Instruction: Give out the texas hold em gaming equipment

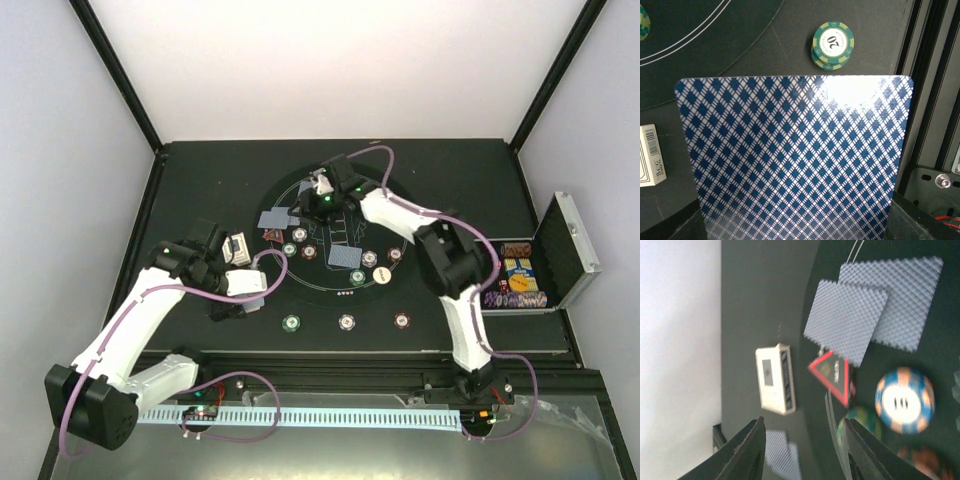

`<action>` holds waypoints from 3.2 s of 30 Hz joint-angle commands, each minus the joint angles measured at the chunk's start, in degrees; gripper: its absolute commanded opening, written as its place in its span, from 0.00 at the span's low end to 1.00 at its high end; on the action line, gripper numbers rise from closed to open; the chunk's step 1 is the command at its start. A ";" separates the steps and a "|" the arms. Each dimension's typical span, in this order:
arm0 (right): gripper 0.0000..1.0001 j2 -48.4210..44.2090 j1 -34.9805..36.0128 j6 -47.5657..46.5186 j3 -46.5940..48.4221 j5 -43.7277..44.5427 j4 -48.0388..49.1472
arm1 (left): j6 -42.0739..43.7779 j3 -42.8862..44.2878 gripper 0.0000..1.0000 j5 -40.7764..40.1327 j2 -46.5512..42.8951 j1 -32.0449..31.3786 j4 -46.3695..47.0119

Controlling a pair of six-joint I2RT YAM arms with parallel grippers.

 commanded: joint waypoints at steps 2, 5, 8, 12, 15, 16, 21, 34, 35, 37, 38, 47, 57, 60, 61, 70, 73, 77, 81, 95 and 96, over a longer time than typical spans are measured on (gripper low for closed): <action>0.47 -18.24 1.17 -0.11 -19.67 -0.16 9.38 | -1.20 3.51 0.01 2.07 0.95 0.25 -1.50; 0.48 -27.82 3.50 3.64 -34.20 -1.03 18.02 | -1.35 3.95 0.02 2.60 1.39 0.29 -1.62; 0.50 -35.59 7.87 7.42 -45.50 -0.72 25.16 | -1.40 4.41 0.01 3.44 1.77 0.25 -1.78; 0.54 -42.34 14.73 12.23 -53.55 1.45 33.72 | -1.27 4.68 0.02 3.96 2.51 0.21 -1.97; 0.57 -42.73 18.60 14.85 -55.13 2.32 37.30 | -1.27 4.81 0.02 4.12 2.74 0.18 -1.97; 0.59 -42.41 19.89 15.40 -55.15 2.43 38.29 | -1.33 4.77 0.02 4.14 2.75 0.20 -1.92; 0.62 -39.14 22.73 16.70 -52.98 2.10 40.50 | -1.21 4.96 0.02 4.37 2.59 0.23 -2.13; 0.62 -31.29 23.88 19.29 -48.56 -0.27 45.26 | -0.74 4.45 0.02 4.03 2.06 0.22 -2.23; 0.62 -30.69 24.01 19.44 -48.13 -0.40 45.37 | -0.79 4.47 0.02 4.08 2.05 0.21 -2.23; 0.62 -29.52 24.25 19.49 -47.20 -0.60 45.47 | -0.74 4.46 0.02 4.05 2.07 0.20 -2.23; 0.62 -28.87 24.28 19.45 -46.46 -0.81 45.29 | -0.74 4.48 0.02 4.03 2.04 0.24 -2.28; 0.58 -24.63 23.87 18.72 -44.75 -1.76 43.61 | -0.63 4.10 0.02 3.07 1.84 0.20 -2.32; 0.38 -29.88 20.53 16.44 -51.44 -1.12 41.70 | -0.66 4.19 0.02 2.71 1.91 0.25 -1.88; 0.34 -31.42 20.52 15.62 -51.40 -0.90 40.06 | -0.79 4.20 0.01 2.91 2.09 0.23 -1.79; 0.32 -31.86 20.52 15.48 -51.39 -0.70 39.59 | -0.83 4.20 0.02 3.04 2.05 0.21 -1.79; 0.04 -36.94 19.73 14.61 -50.79 0.39 35.78 | -0.66 3.59 0.01 2.45 1.84 0.25 -1.27; 0.01 -38.76 18.63 13.02 -49.83 0.86 31.76 | -0.66 3.41 0.02 2.28 1.71 0.25 -1.18; 0.01 -40.77 16.15 10.15 -50.03 0.51 27.35 | -0.58 3.36 0.02 2.10 1.55 0.20 -1.27; 0.01 -42.03 10.90 7.30 -50.33 -1.16 24.23 | -0.54 3.24 0.02 1.93 1.53 0.26 -1.26; 0.01 -9.76 -12.61 -7.66 -10.61 -4.98 5.67 | -2.05 4.32 0.02 3.28 1.96 0.18 -1.48; 0.01 -6.44 -13.09 -7.60 -6.51 -5.14 4.49 | -2.14 4.42 0.02 3.40 2.05 0.23 -1.58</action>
